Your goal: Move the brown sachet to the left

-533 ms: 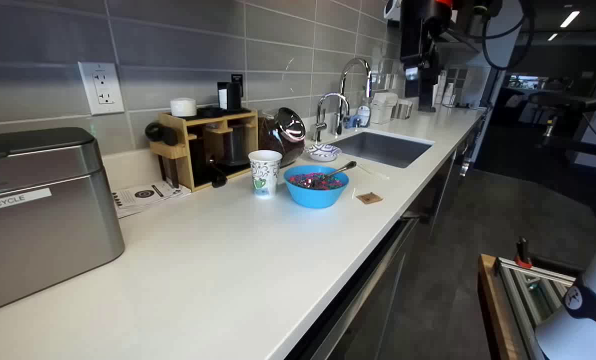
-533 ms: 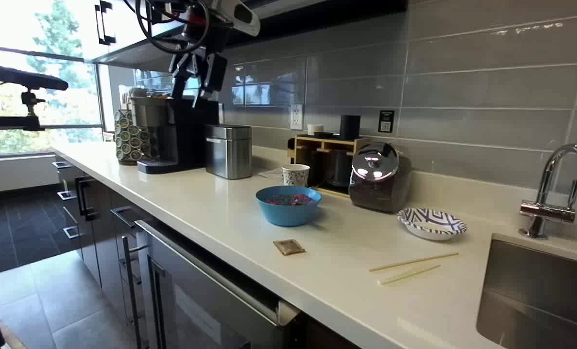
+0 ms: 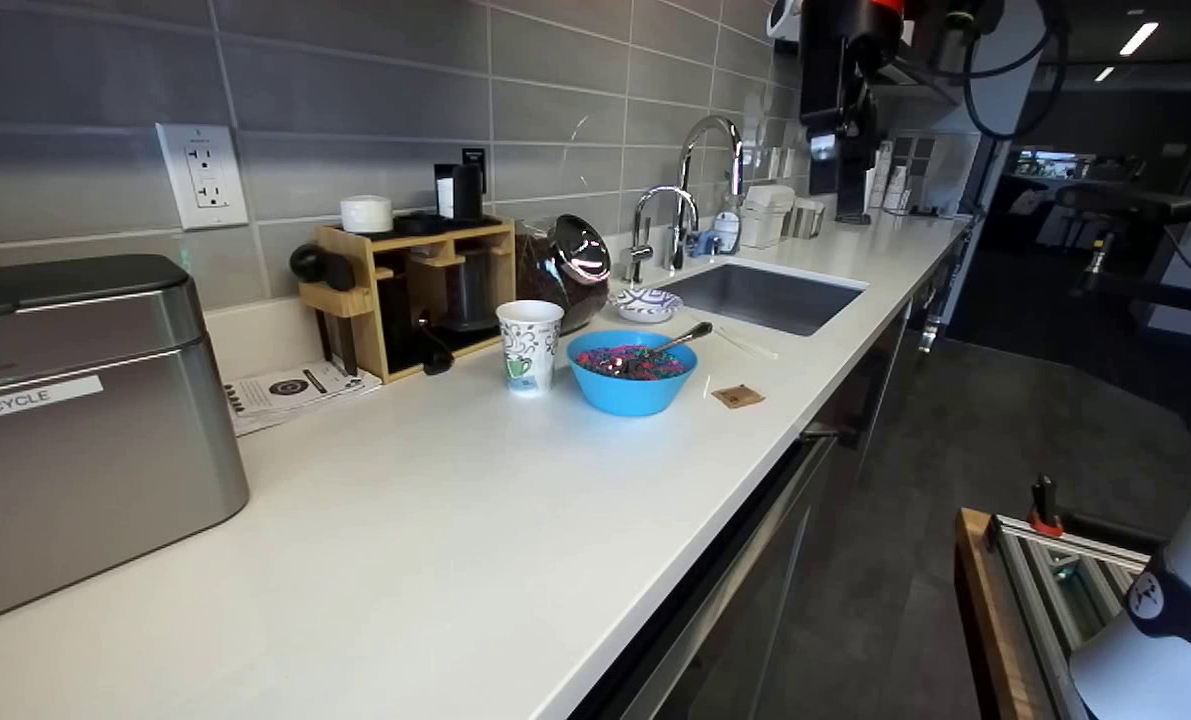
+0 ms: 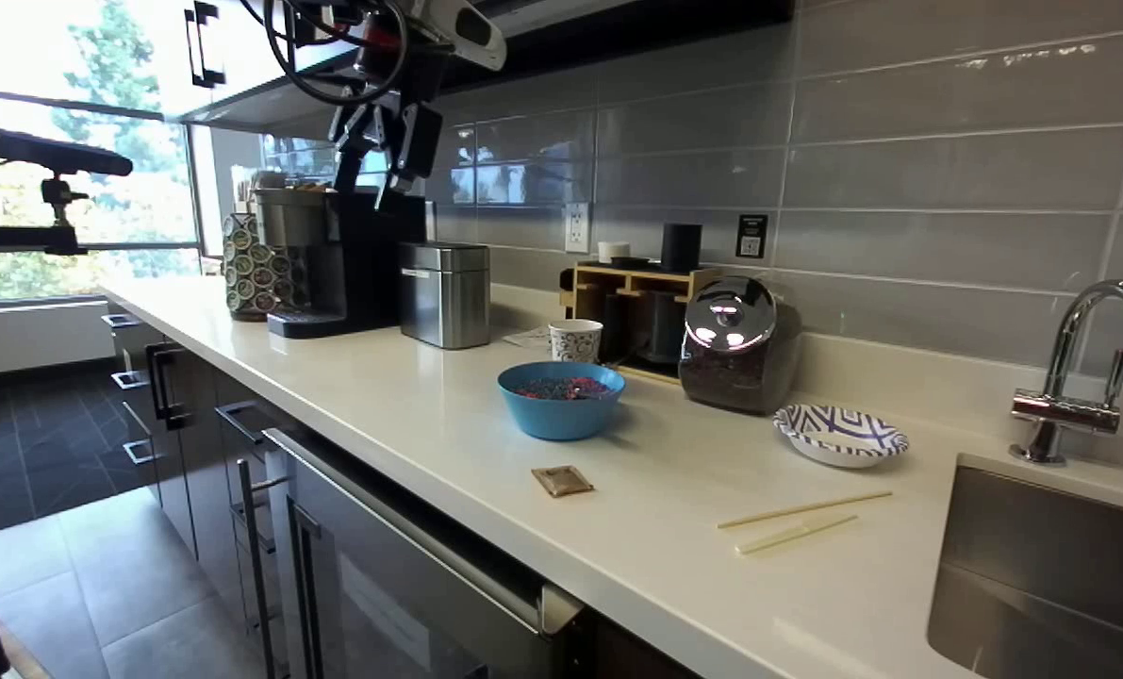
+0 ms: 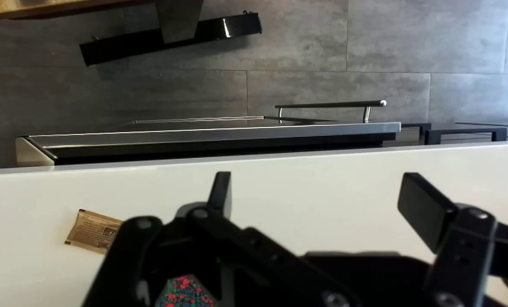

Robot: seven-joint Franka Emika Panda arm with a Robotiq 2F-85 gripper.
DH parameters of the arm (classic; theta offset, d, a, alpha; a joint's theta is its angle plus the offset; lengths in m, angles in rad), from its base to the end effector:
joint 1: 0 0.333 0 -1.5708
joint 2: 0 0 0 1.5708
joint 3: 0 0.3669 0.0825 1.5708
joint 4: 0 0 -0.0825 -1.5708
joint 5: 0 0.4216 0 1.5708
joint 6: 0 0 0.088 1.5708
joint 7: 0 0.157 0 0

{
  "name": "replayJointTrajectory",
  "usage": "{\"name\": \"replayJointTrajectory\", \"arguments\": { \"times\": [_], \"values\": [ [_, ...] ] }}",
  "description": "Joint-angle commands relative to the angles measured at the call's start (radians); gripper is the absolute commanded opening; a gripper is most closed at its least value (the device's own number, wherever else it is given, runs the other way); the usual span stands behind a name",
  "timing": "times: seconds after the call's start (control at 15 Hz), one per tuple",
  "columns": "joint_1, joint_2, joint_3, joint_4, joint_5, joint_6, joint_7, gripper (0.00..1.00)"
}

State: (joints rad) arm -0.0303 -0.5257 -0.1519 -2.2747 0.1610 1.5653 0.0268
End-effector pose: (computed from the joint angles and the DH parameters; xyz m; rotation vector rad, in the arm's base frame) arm 0.3727 -0.0504 0.5293 -2.8686 0.2820 0.2506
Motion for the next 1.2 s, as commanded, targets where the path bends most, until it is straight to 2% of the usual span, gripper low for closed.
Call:
{"name": "replayJointTrajectory", "arguments": {
  "times": [0.0,1.07,1.13],
  "values": [
    [-0.027,0.003,0.021,0.003,0.009,-0.004,-0.010,1.00],
    [-0.027,0.003,0.021,0.003,0.009,-0.004,-0.010,1.00],
    [-0.038,0.019,0.030,-0.001,-0.006,0.042,0.017,1.00]
  ]
}}
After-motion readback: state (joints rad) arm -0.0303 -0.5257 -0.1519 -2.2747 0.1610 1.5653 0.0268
